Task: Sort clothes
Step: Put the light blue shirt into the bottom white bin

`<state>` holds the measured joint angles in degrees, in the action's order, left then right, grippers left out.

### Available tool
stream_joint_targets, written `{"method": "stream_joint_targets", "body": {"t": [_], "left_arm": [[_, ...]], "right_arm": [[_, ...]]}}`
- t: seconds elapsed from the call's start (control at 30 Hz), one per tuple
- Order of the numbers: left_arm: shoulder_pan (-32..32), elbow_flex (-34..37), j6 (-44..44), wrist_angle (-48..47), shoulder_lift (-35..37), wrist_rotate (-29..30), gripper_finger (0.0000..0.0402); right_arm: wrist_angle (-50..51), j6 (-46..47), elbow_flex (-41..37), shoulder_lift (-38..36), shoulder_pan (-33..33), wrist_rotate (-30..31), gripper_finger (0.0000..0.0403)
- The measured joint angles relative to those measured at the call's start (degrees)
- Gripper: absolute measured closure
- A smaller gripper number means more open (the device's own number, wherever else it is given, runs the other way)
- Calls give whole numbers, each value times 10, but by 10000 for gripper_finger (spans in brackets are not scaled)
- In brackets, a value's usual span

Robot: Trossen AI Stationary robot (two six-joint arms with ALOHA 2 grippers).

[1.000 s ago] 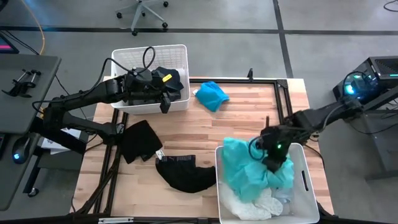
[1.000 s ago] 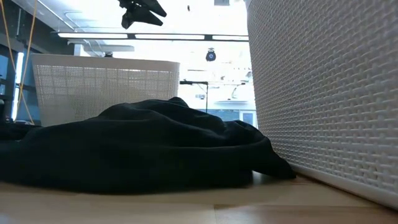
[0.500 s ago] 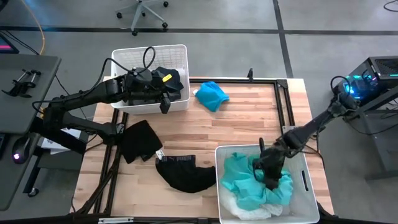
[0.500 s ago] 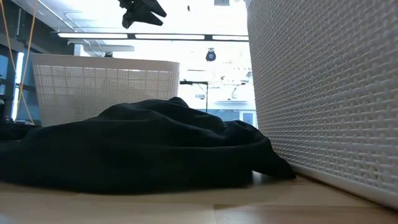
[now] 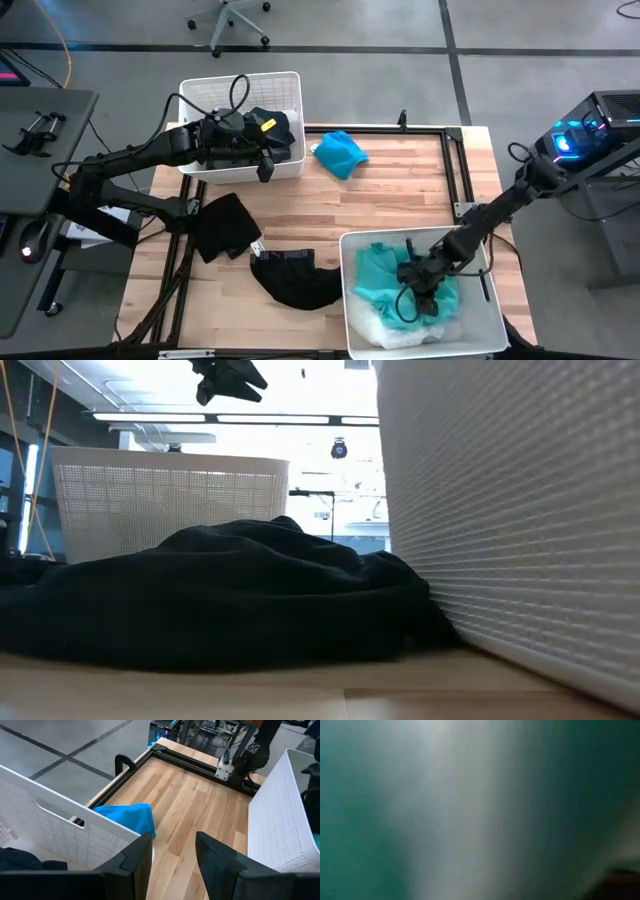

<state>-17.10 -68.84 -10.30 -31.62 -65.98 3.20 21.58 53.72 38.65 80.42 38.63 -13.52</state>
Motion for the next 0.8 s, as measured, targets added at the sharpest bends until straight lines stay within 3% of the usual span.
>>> {"method": "stream_joint_targets", "body": {"t": [0.13,0.33,0.67,0.8], "left_arm": [[0,0,0,0,0,0,264],[0,0,0,0,0,0,264],[0,0,0,2,0,0,264],[0,0,-1,2,0,0,264]], "right_arm": [[-11,2,2,17,0,-10,280],[25,30,41,-12,-8,-73,229],[217,68,161,-92,-24,-123,217],[251,34,216,-104,-52,-116,217]]}}
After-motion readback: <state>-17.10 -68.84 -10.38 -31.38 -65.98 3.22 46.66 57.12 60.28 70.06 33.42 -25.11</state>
